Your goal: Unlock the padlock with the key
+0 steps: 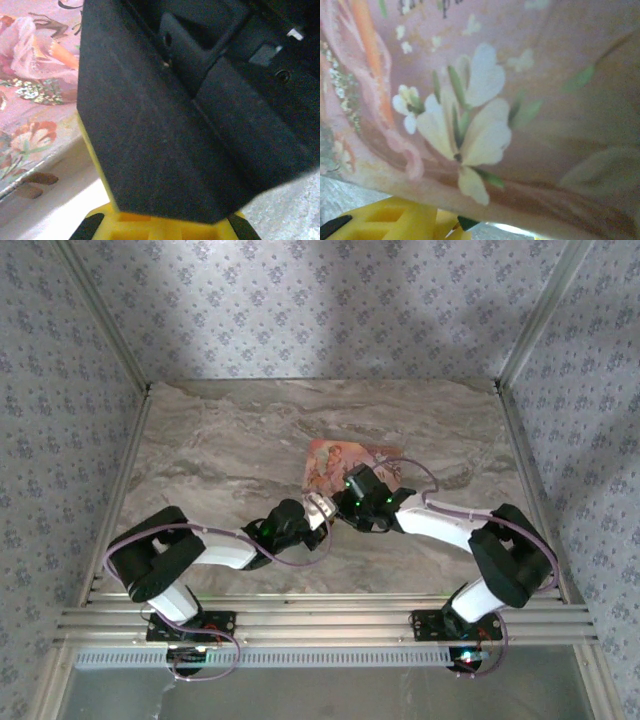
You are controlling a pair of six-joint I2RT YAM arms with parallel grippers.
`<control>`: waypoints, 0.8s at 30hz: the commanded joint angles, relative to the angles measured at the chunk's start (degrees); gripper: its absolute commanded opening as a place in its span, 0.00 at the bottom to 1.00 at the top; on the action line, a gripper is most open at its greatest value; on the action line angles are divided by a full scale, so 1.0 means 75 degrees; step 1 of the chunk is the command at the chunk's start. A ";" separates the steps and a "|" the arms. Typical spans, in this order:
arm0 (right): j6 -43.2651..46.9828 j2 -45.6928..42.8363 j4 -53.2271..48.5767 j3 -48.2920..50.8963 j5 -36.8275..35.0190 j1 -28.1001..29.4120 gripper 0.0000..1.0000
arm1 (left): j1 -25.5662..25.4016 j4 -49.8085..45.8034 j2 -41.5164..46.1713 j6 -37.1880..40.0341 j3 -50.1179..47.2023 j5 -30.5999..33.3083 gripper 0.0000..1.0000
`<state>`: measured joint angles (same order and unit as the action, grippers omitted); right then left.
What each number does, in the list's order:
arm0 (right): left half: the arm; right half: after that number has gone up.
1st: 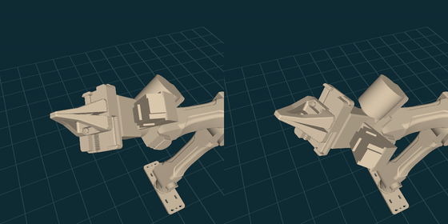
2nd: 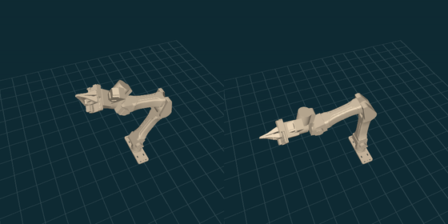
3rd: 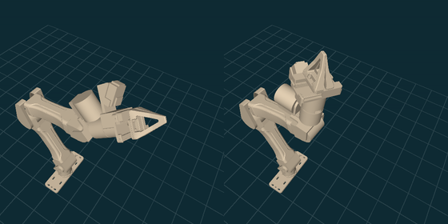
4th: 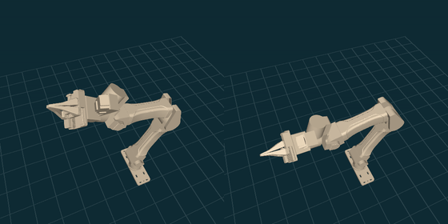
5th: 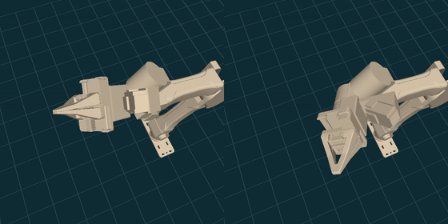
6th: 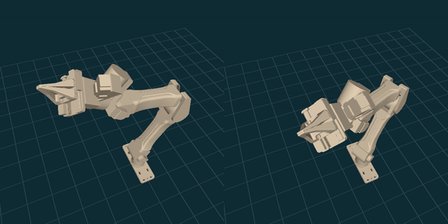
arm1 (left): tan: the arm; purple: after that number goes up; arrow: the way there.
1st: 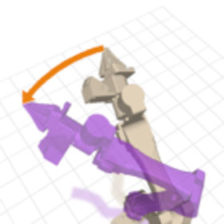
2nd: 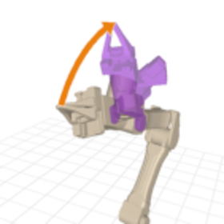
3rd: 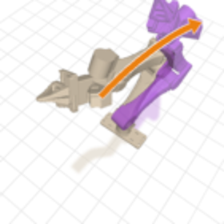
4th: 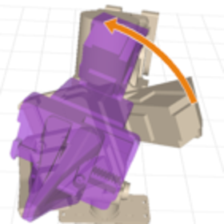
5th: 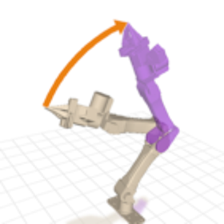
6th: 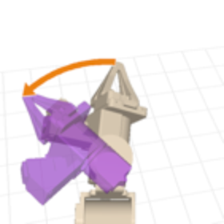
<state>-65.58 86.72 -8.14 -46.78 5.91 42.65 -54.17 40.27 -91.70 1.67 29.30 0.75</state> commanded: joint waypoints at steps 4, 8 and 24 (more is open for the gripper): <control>-0.0355 -0.0715 0.0186 0.0479 -0.0315 0.0036 0.55 | -0.0066 0.0401 0.0206 -0.0305 0.0199 -0.0014 0.00; -0.0915 -0.1116 0.0797 0.1169 -0.0698 0.0102 0.55 | 0.0040 0.0425 0.0123 -0.1272 0.0228 -0.0272 0.00; -0.1834 -0.1070 0.2138 0.1984 -0.1125 0.0150 0.54 | 0.0615 0.2338 -0.0524 -0.4483 -0.0368 -0.1456 0.00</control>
<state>-77.08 78.06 6.33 -32.64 -0.03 43.55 -49.76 51.33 -94.04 -27.24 26.74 -7.99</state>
